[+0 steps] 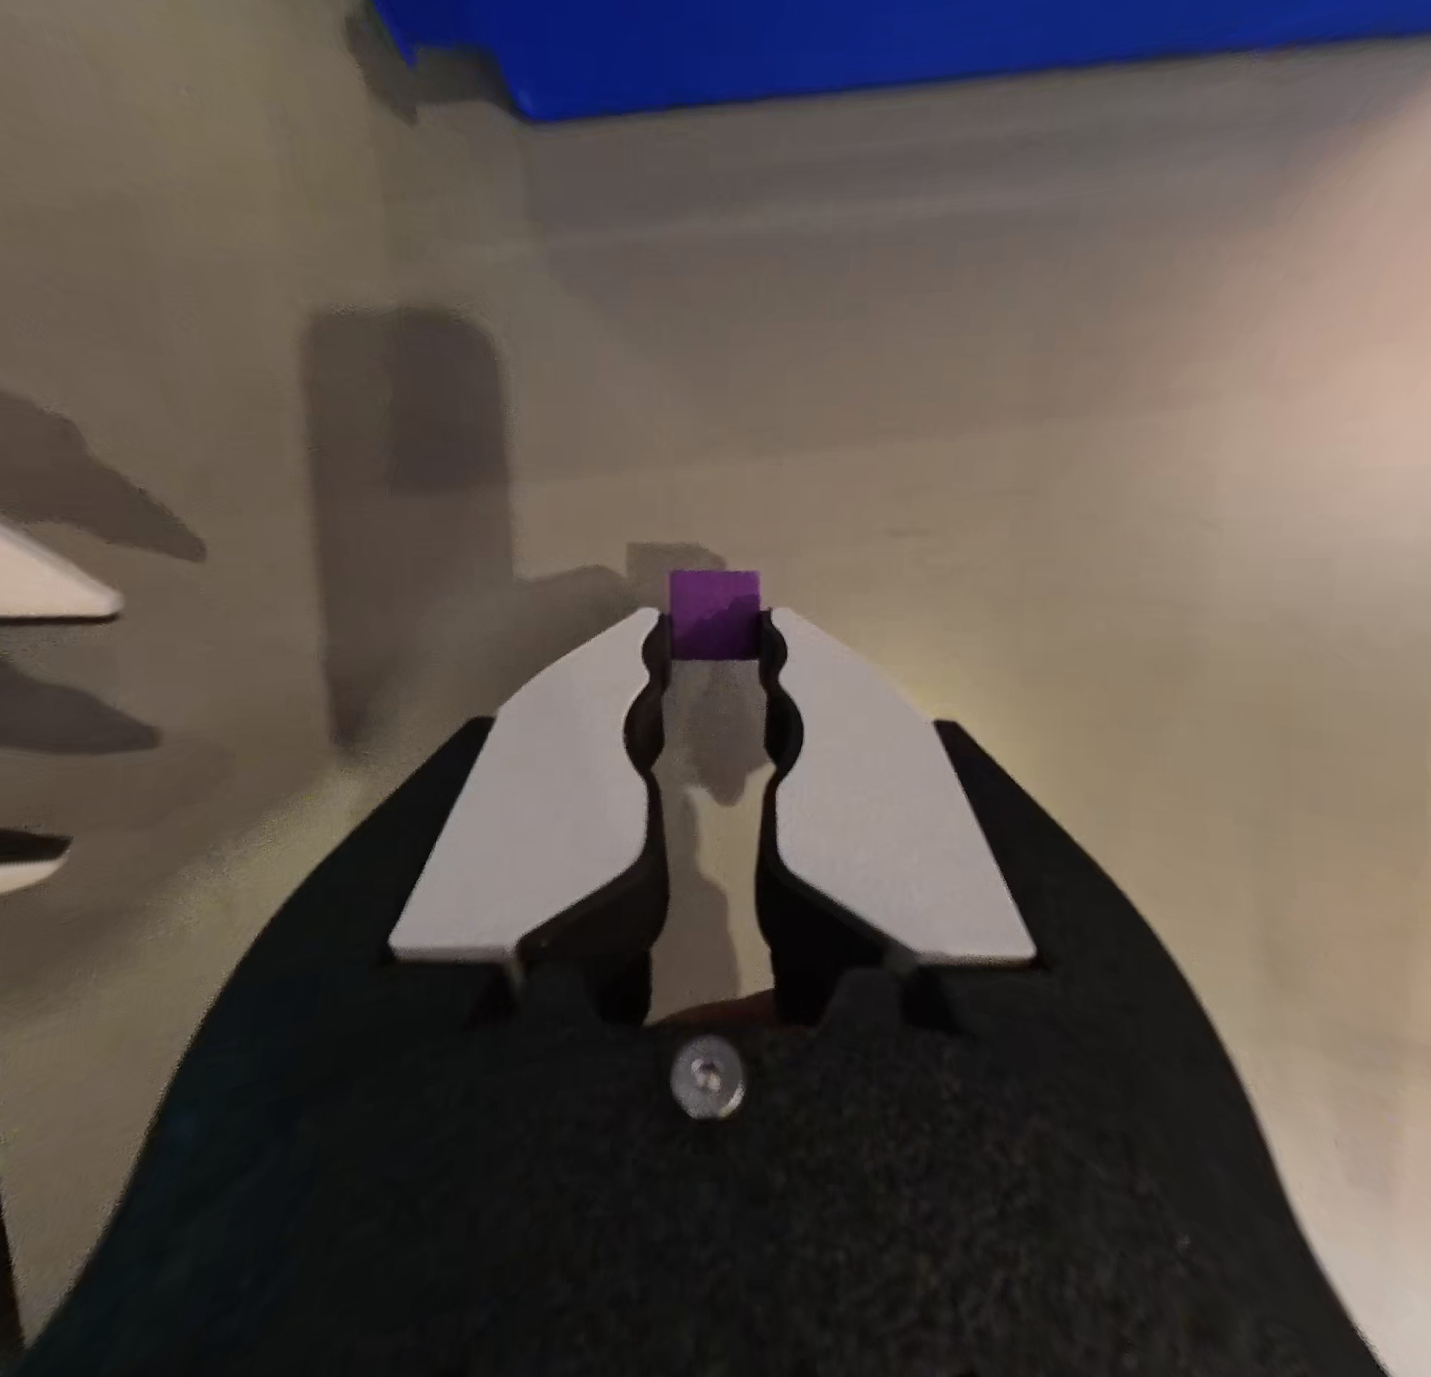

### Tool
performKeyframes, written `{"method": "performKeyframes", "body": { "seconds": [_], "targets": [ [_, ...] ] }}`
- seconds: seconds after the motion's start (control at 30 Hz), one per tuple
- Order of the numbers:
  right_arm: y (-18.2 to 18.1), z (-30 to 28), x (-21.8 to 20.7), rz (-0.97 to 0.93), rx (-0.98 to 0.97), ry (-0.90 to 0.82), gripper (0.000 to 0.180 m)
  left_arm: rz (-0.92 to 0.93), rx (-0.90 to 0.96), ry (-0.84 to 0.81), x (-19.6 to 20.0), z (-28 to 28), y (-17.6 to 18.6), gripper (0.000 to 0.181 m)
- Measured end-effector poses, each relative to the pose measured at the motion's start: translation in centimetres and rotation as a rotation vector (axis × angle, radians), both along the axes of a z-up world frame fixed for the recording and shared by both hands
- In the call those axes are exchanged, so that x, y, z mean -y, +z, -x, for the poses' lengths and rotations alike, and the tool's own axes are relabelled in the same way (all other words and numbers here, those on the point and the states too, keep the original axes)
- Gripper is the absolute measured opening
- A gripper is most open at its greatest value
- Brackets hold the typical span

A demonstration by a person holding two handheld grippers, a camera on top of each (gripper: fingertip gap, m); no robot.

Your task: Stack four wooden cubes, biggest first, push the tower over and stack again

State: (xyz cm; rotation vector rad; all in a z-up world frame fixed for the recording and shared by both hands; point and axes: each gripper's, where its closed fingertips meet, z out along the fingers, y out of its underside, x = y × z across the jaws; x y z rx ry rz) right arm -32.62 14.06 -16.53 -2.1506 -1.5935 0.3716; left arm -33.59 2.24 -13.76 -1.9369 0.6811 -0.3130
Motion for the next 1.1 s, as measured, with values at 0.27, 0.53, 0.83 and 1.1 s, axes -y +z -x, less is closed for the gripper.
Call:
{"method": "performKeyframes", "body": {
  "seconds": [0.27,0.53,0.83,1.1],
  "targets": [
    [15.6,-12.8,-4.2,-0.533,-0.103,-0.167,0.021,-0.003,0.007,-0.035,0.3,-0.9,0.0,0.046],
    [19.0,-32.1,-9.2,-0.319,-0.018,-0.750,0.021,-0.003,0.004,-0.071,-0.2,-3.0,0.3,0.045],
    [11.0,-33.0,-8.3,-0.025,0.074,-0.722,0.021,0.006,-0.008,-0.113,0.0,-4.5,-0.1,0.045],
    [9.6,-32.9,-8.2,0.019,0.065,-0.739,0.027,0.005,-0.013,-0.122,0.2,-4.5,-0.2,0.045]
  ]
}}
